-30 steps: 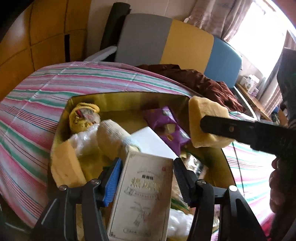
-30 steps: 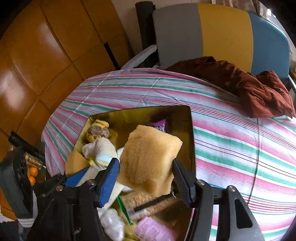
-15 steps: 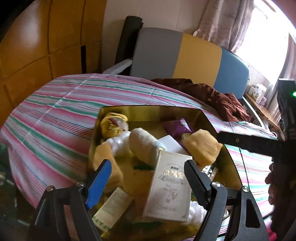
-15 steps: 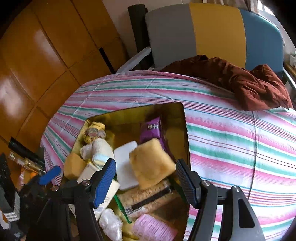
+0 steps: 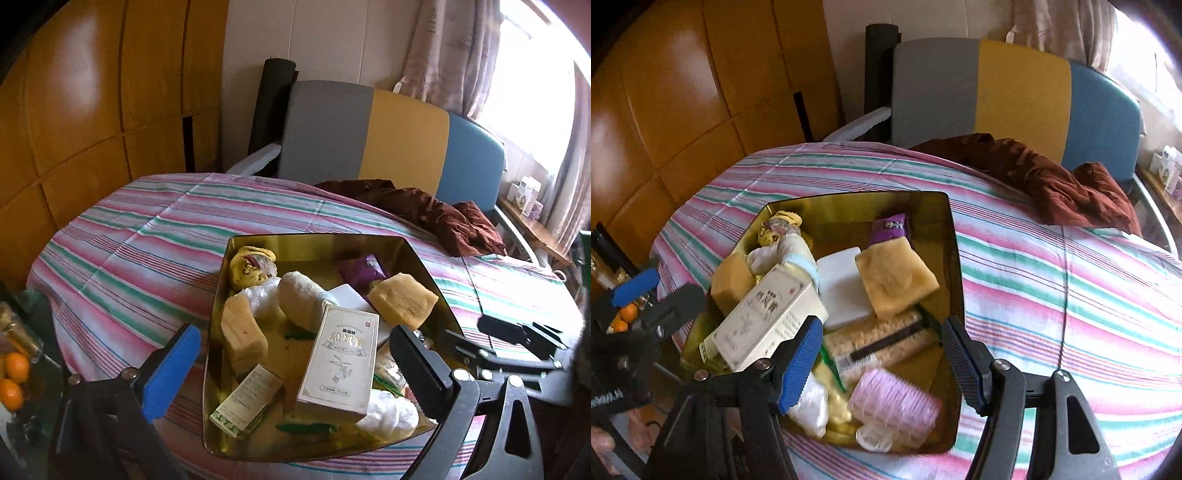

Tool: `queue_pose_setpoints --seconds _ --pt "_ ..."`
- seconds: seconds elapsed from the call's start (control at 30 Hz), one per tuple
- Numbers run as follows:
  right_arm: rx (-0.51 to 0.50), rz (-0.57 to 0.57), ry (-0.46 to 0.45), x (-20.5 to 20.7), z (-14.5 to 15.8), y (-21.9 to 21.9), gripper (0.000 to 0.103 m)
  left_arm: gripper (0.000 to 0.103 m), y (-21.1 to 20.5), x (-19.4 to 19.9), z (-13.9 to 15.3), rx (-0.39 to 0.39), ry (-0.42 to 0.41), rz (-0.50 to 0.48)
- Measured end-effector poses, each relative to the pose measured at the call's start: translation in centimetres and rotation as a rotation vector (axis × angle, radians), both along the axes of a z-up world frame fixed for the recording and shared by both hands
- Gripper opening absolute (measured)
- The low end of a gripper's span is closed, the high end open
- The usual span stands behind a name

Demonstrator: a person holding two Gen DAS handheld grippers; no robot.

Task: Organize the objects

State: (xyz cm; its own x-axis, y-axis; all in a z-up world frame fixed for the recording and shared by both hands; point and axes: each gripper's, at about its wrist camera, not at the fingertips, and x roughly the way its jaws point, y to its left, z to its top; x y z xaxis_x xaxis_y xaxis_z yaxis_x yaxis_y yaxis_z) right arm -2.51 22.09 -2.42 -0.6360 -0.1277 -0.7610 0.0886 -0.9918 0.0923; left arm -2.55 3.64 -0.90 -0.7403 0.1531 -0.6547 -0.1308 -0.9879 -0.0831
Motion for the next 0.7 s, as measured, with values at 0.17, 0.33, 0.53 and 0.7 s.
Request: queue_pose_setpoints --seconds 0.17,0.33,0.53,0.7 --pt "0.017 -0.034 0.037 2.8 0.3 0.0 0.068 0.103 0.5 1.4 0.9 -0.016 0.039 0.015" --pt "0.031 -0.072 0.065 5.0 0.3 0.4 0.068 0.103 1.4 2.6 1.7 -0.099 0.081 0.072" --pt "0.006 -0.099 0.068 5.0 0.5 1.1 0.068 0.103 1.7 3.5 1.6 -0.09 0.07 0.046" --pt "0.004 -0.1 0.065 5.0 0.3 0.9 0.068 0.103 1.4 3.6 1.5 -0.057 0.06 0.059"
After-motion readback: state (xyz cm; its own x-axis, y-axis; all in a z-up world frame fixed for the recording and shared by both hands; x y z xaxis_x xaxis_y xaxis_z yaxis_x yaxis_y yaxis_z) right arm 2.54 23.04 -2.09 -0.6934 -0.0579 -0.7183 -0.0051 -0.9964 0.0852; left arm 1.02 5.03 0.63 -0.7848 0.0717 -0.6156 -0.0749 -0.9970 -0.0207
